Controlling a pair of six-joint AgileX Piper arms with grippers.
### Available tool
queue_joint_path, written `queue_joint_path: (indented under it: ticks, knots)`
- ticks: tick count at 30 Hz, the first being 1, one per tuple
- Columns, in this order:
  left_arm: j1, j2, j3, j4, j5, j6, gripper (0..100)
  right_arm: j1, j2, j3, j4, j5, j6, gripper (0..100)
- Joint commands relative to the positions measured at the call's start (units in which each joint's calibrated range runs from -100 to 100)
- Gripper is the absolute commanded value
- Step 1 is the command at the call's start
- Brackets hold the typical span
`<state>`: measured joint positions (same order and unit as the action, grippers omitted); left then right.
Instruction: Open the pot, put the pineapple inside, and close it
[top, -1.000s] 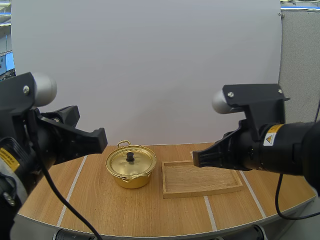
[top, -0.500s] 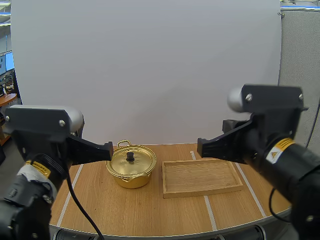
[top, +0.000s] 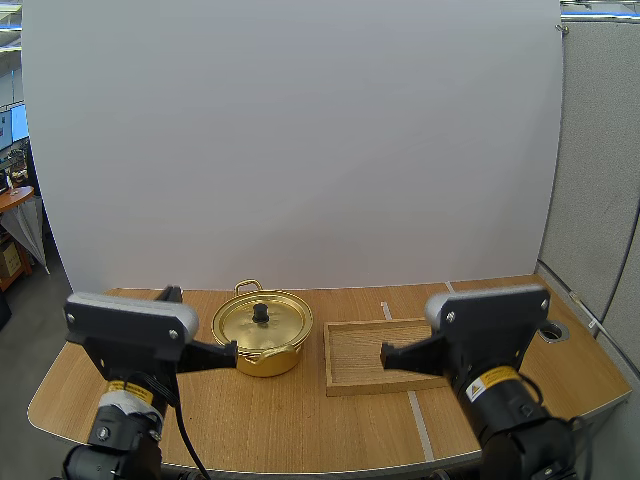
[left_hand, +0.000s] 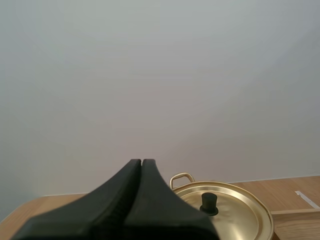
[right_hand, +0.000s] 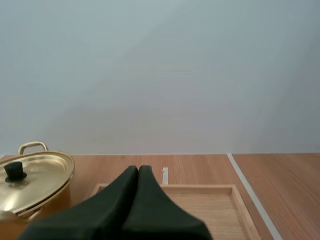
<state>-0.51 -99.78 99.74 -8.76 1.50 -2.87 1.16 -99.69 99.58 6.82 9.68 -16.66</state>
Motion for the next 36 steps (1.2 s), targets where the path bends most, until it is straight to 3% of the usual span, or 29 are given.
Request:
queue_joint_path:
  ticks: [1, 12, 17, 36]
  knots:
    - [0.15, -0.2, 0.3, -0.3, 0.4, -1.0, 1, -0.2, -0.3, 0.4, -0.5, -1.5, -0.5, 0]
    - [1.17, -0.2, 0.3, -0.3, 20.9, -5.2, 1, -0.3, -0.3, 0.4, -0.5, 22.1, -0.5, 0]
    - [1.41, -0.2, 0.3, -0.3, 30.2, -5.2, 1, -0.5, -0.3, 0.4, -0.5, 22.1, -0.5, 0]
    - [1.66, -0.2, 0.3, -0.3, 29.4, -5.2, 1, -0.9, -0.3, 0.4, -0.2, 22.0, -0.5, 0]
